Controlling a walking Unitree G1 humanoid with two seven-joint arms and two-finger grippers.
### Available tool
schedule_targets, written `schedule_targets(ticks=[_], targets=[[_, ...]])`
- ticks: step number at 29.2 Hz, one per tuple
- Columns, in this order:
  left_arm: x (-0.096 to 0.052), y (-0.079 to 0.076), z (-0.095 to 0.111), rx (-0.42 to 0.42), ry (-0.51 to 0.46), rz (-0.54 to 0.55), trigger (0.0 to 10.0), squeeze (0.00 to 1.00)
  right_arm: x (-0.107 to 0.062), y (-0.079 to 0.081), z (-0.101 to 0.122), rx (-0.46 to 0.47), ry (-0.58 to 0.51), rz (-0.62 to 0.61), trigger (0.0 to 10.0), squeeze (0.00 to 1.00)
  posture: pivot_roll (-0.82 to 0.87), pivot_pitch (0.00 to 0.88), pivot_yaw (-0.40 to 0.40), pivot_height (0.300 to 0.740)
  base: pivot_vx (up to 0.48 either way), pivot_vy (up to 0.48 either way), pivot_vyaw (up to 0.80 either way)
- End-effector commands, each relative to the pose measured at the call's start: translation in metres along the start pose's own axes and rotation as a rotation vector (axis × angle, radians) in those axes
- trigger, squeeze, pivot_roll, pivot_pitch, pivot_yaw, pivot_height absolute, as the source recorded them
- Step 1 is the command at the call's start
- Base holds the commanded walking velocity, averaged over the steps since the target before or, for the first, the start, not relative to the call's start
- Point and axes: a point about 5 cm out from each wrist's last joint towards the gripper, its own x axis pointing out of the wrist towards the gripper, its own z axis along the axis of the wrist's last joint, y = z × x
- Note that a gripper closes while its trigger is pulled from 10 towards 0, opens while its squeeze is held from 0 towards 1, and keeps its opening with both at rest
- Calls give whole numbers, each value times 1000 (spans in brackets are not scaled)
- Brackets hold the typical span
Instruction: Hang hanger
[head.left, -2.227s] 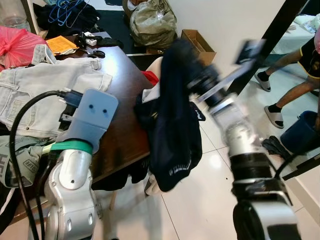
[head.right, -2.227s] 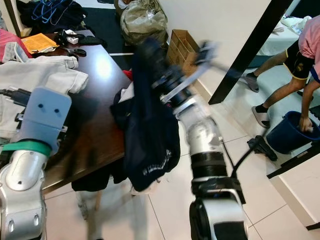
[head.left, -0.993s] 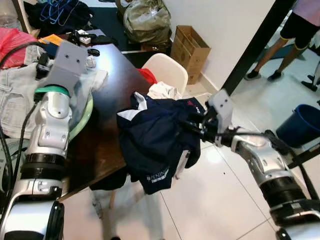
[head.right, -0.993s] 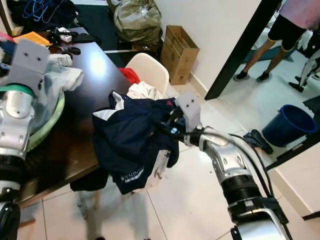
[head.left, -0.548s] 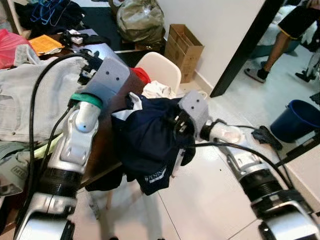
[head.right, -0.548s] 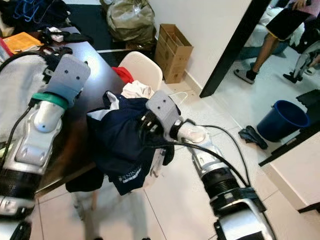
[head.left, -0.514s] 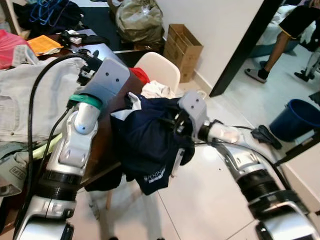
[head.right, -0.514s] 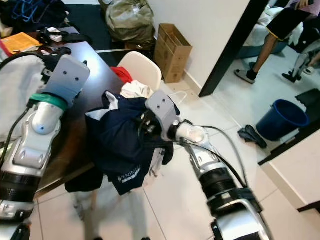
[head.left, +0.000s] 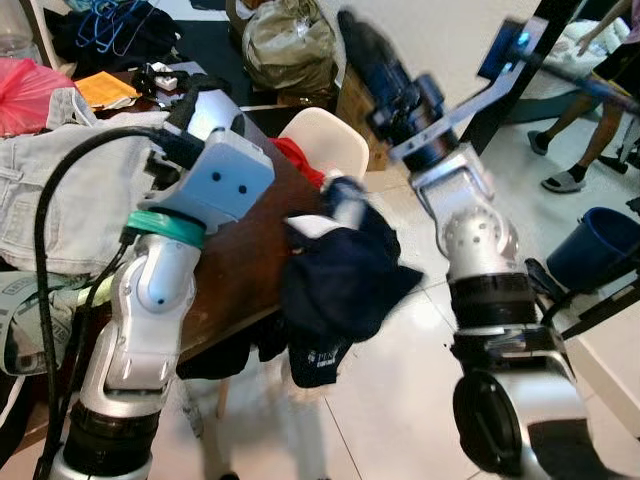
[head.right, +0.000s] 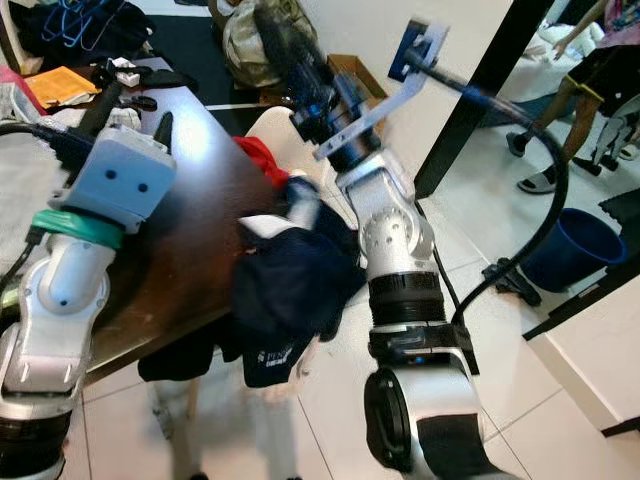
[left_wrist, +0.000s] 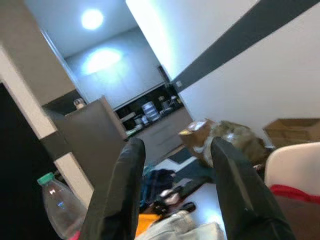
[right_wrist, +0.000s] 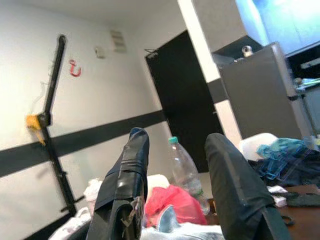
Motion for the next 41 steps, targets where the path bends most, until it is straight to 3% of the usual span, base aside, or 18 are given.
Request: schedule_targets(ticks=[1, 2, 5, 9, 11, 13, 15, 18, 23, 25, 27, 29, 33, 36, 41], targets=[[-7, 6, 0, 7, 30, 33, 10000, 0, -8, 0, -9, -91, 43, -31, 10000, 0, 131, 193, -117, 740, 0, 0, 0], [-7, 6, 0, 7, 30, 33, 10000, 0, -8, 0, -9, -91, 43, -31, 10000, 0, 131, 193, -117, 740, 0, 0, 0], [-18, 11, -7, 1, 103, 50, 10000, 0, -32, 0, -35, -139, 147, -93, 10000, 0, 133, 191, -116, 740, 0, 0, 0], [-23, 8, -6, -19, 121, 36, 10000, 0, -47, 2, -46, -137, 188, -129, 10000, 0, 123, 187, -109, 740, 0, 0, 0], [-23, 8, -6, -19, 121, 36, 10000, 0, -47, 2, -46, -137, 188, -129, 10000, 0, 123, 187, -109, 740, 0, 0, 0], [-26, 2, -4, -39, 129, 13, 10000, 0, -64, 9, -57, -152, 227, -177, 10000, 0, 113, 178, -97, 740, 0, 0, 0], [-26, 2, -4, -39, 129, 13, 10000, 0, -64, 9, -57, -152, 227, -177, 10000, 0, 113, 178, -97, 740, 0, 0, 0], [-29, 0, -1, -58, 138, -6, 10000, 0, -82, 18, -64, -205, 264, -230, 10000, 0, 108, 172, -87, 740, 0, 0, 0], [-32, 0, -3, -100, 175, -17, 10000, 0, -90, 22, -66, -234, 275, -271, 10000, 0, 97, 170, -79, 740, 0, 0, 0], [-47, 5, -4, -191, 253, -68, 10000, 0, -107, 27, -63, -287, 293, -332, 10000, 0, 91, 169, -67, 740, 0, 0, 0], [-47, 5, -4, -191, 253, -68, 10000, 0, -107, 27, -63, -287, 293, -332, 10000, 0, 91, 169, -67, 740, 0, 0, 0], [-73, 14, -13, -220, 368, -71, 10000, 0, -131, 19, -51, -367, 291, -478, 10000, 0, 98, 161, -58, 740, 0, 0, 0], [-77, 16, -17, -226, 398, -55, 10000, 0, -136, 17, -50, -386, 288, -525, 10000, 0, 101, 158, -53, 740, 0, 0, 0], [-76, 22, -24, -231, 433, 21, 10000, 0, -139, 21, -56, -413, 299, -554, 10000, 0, 98, 147, -42, 740, 0, 0, 0], [-72, 25, -27, -185, 421, 32, 10000, 0, -128, 25, -64, -422, 292, -543, 10000, 0, 97, 137, -38, 740, 0, 0, 0]])
